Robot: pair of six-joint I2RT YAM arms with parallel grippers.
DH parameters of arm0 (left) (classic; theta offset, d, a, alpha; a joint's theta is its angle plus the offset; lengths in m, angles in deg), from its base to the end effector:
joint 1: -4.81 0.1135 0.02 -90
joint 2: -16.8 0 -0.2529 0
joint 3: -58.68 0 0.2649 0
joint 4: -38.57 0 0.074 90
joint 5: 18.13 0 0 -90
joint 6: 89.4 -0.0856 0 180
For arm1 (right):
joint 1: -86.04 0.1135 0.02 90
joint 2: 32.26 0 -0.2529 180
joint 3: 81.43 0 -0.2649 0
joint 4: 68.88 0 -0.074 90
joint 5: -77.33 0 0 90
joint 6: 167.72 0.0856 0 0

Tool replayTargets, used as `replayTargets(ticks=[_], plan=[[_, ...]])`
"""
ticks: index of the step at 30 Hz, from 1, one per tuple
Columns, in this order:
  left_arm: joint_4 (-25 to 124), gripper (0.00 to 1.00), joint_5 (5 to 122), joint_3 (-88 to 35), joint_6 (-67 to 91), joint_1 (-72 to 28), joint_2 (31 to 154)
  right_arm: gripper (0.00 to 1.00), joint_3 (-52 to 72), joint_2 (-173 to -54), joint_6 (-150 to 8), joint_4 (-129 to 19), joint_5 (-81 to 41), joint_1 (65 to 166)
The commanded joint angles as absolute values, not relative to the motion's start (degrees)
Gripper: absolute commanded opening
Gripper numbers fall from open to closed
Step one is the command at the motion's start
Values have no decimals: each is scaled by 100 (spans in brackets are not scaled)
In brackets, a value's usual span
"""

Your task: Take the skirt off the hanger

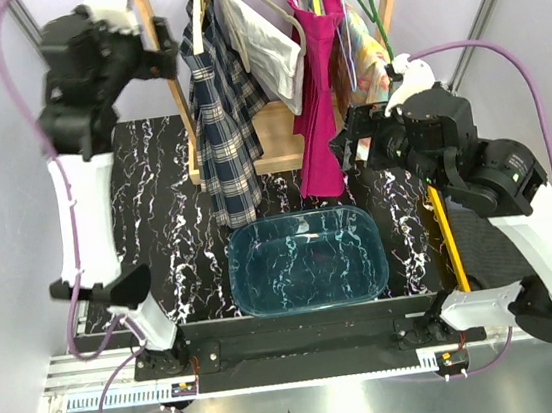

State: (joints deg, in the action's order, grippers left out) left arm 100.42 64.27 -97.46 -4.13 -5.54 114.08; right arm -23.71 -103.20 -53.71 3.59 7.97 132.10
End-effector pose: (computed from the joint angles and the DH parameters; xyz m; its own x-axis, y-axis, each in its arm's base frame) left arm 0.3400 -0.0736 0.5828 -0.0257 0.0878 -0.9958 0.3112 0.9473 0.0755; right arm 0.1929 0.1567 0.5038 -0.4099 0.1234 -0.9038 -0.3053 0.9151 0.2635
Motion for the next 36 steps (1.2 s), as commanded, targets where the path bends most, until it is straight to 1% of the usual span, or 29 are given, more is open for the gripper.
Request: replayTargets(ticks=[1, 3, 6, 7, 9, 14, 18, 22, 27, 30, 33, 34, 36], plan=[[8868, 98, 6905, -9795, -547, -977, 11612, 94, -1851, -10091, -5144, -156, 1053, 13227], [8404, 98, 6993, -9514, -389, -1065, 11638, 93, -1649, -10012, -5082, -156, 1071, 13236], [7885, 96, 7054, -9320, -90, -1075, 11682, 93, -1403, -9827, -4994, -164, 1097, 13236], [7717, 93, 7116, -9198, 33, -1075, 11682, 92, -1332, -9731, -4942, -147, 1123, 13227], [7366, 93, 7116, -9214, 43, -1075, 11778, 92, -1174, -9660, -4889, -129, 1132, 13227], [7294, 93, 6985, -9758, 245, -1180, 12200, 91, -962, -9502, -4766, -112, 1132, 13227], [7311, 93, 6993, -9741, 420, -1276, 12464, 91, -857, -9440, -4652, -94, 1167, 13227], [7276, 92, 7449, -9618, 517, -1329, 12587, 90, -760, -9291, -4511, -15, 1255, 13227], [7241, 92, 7406, -9618, 465, -1356, 12745, 90, -558, -9028, -4318, 73, 1334, 13227], [7249, 88, 7547, -9601, 430, -1365, 12833, 89, -549, -8983, -4265, 143, 1387, 13227], [7249, 77, 7889, -9434, 403, -1400, 12834, 88, -593, -8922, -4230, 213, 1449, 13227], [7249, 68, 8038, -9373, 403, -1400, 12816, 88, -602, -8904, -4212, 240, 1475, 13227], [7267, 63, 8135, -9320, 351, -1426, 12807, 88, -611, -8852, -4186, 266, 1510, 13227]])
